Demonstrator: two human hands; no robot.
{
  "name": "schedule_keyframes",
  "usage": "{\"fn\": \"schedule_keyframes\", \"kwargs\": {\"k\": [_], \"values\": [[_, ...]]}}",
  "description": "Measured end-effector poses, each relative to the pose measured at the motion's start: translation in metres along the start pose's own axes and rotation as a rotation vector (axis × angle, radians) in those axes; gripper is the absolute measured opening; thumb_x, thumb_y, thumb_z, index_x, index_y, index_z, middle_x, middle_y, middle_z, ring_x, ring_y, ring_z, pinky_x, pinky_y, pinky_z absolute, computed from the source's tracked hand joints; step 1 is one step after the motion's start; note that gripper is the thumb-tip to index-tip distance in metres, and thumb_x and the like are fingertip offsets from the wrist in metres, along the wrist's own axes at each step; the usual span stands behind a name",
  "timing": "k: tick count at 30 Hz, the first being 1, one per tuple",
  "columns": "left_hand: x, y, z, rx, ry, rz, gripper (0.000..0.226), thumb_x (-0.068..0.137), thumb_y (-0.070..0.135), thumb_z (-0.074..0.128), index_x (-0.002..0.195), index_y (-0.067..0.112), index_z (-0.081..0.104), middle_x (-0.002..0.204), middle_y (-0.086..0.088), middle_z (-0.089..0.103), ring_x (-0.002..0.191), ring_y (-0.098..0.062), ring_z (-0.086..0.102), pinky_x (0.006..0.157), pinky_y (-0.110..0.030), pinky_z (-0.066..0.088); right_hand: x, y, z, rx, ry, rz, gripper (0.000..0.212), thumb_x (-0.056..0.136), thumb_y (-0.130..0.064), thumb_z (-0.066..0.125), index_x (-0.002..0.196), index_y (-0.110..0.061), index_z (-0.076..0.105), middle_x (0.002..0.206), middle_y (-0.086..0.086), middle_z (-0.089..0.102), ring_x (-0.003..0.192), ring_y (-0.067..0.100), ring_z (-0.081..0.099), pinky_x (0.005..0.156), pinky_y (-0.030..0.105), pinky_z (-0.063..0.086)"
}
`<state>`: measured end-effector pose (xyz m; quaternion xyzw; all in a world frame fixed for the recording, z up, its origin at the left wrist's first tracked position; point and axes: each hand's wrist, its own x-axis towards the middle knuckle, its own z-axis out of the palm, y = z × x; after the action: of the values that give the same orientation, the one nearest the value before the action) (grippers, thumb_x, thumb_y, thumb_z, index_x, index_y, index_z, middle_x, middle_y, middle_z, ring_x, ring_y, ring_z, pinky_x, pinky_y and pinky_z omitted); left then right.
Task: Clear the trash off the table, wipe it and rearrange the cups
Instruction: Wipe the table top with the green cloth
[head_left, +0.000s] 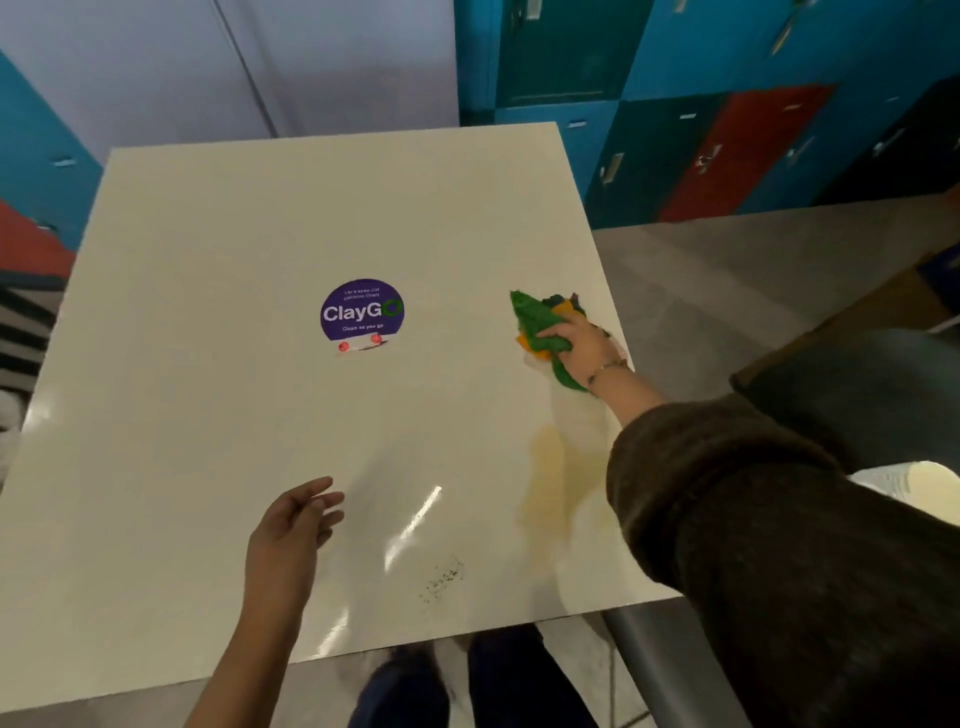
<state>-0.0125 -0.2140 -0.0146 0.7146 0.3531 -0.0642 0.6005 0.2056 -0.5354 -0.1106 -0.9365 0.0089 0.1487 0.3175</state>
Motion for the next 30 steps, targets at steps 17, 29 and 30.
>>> {"fn": "schedule_keyframes", "kwargs": {"k": [17, 29, 30], "values": [[-0.061, -0.009, 0.025, -0.07, -0.112, 0.01, 0.027, 0.094, 0.007, 0.04, 0.105, 0.018, 0.063, 0.102, -0.008, 0.068, 0.089, -0.02, 0.065, 0.085, -0.033, 0.047, -0.271, 0.04, 0.091, -0.351, 0.053, -0.206, 0.058, 0.065, -0.034, 0.057, 0.122, -0.043, 0.051, 0.134, 0.006, 0.054, 0.115, 0.027, 0.057, 0.085, 0.043, 0.051], [-0.073, -0.031, 0.016, -0.156, 0.08, -0.041, 0.029, 0.094, 0.007, 0.042, 0.095, 0.026, 0.063, 0.098, -0.003, 0.069, 0.089, -0.019, 0.065, 0.086, -0.032, 0.048, -0.1, 0.044, 0.018, -0.013, 0.256, 0.103, 0.043, 0.085, -0.006, 0.052, 0.12, -0.03, 0.061, 0.154, 0.0, 0.027, 0.143, 0.038, 0.012, 0.117, 0.05, 0.018], [-0.074, -0.035, 0.017, -0.173, 0.115, -0.057, 0.029, 0.094, 0.007, 0.042, 0.095, 0.026, 0.063, 0.098, -0.003, 0.069, 0.089, -0.019, 0.065, 0.086, -0.032, 0.047, -0.078, 0.041, 0.016, -0.013, 0.228, 0.087, 0.042, 0.087, -0.005, 0.05, 0.12, -0.028, 0.061, 0.154, 0.002, 0.027, 0.143, 0.037, 0.012, 0.119, 0.046, 0.013]]}}
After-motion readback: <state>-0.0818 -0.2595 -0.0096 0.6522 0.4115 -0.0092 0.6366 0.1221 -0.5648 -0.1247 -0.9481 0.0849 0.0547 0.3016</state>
